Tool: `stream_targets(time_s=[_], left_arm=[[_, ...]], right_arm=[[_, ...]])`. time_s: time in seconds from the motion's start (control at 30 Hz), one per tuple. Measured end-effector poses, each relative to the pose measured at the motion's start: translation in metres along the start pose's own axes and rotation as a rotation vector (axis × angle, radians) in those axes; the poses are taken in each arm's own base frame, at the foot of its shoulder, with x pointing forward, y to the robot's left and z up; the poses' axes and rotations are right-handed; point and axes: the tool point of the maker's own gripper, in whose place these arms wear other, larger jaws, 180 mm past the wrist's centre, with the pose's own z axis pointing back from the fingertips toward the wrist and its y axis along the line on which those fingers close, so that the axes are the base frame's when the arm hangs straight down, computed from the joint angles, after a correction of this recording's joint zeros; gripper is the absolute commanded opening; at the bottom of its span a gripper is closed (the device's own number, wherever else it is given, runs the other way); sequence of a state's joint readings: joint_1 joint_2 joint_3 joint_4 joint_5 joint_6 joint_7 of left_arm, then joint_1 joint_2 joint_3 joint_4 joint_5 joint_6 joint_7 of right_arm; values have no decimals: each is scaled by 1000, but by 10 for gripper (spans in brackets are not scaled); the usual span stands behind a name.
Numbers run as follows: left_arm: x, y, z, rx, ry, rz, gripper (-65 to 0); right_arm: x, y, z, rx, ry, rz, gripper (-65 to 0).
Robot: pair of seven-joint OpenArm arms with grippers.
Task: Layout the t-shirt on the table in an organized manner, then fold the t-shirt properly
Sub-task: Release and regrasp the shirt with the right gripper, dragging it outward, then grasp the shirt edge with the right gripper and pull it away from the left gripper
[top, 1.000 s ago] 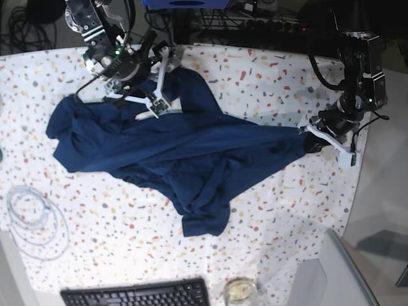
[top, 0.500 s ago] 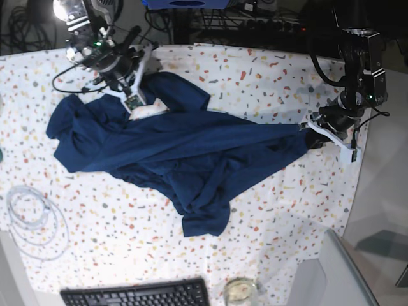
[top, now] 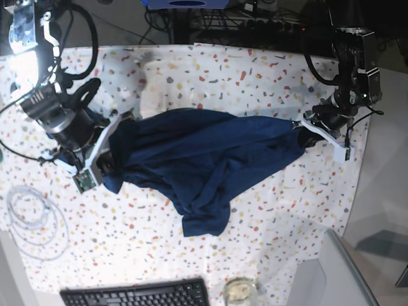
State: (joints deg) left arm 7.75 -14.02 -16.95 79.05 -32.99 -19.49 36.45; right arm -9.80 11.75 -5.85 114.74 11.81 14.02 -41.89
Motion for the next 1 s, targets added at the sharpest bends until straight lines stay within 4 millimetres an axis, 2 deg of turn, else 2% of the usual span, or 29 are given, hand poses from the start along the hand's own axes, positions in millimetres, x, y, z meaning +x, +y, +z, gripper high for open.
stream_targets(time_s=[0.17,0.23,0.27,0.33,0.4,0.43,0.5,0.6,0.67,0.77,0.83,0.87,0.93,1.0], left_arm=[[-11,-7,-1,-18,28,-18,-650],[-20,-12,-2,-28,50,-21,-650],[-23,-12,-1,-28,55,-17,-650],[-24,-13,-1,-29,55,-16,-650],[-26,-12,0,-26,56,-17,-650],[-28,-11,2,-24,59,-15,-650],[-31,-8,4,-17,68,-12,-650],[-31,-5,5,-12,70,-16,-650],[-31,-4,5,-10,66,-17,-650],[-33,-2,7,-5,72,-17,-650],[-35,-2,7,-6,78,-16,-650],[-34,-2,7,-5,76,-16,-650],[-33,-2,7,-5,72,-17,-650],[-33,-3,7,-9,70,-15,-650]], right_arm=[[82,22,-23,68,-179,57,-648],[96,32,-38,99,-189,60,-648],[95,37,-47,110,-172,60,-645],[83,46,-68,141,-110,16,-641],[64,49,-90,148,-26,-32,-636],[54,50,-97,150,11,-48,-611],[35,49,-105,155,81,-57,-497],[13,40,-100,134,167,-47,-285],[19,22,-88,97,124,-80,-201],[19,-33,-75,-25,77,-212,-182],[-4,-78,-70,-137,111,-289,-180],[-17,-90,-73,-150,139,-316,-180],[-55,-104,-76,-166,277,-309,-180],[-78,-108,-81,-146,348,-279,-179]])
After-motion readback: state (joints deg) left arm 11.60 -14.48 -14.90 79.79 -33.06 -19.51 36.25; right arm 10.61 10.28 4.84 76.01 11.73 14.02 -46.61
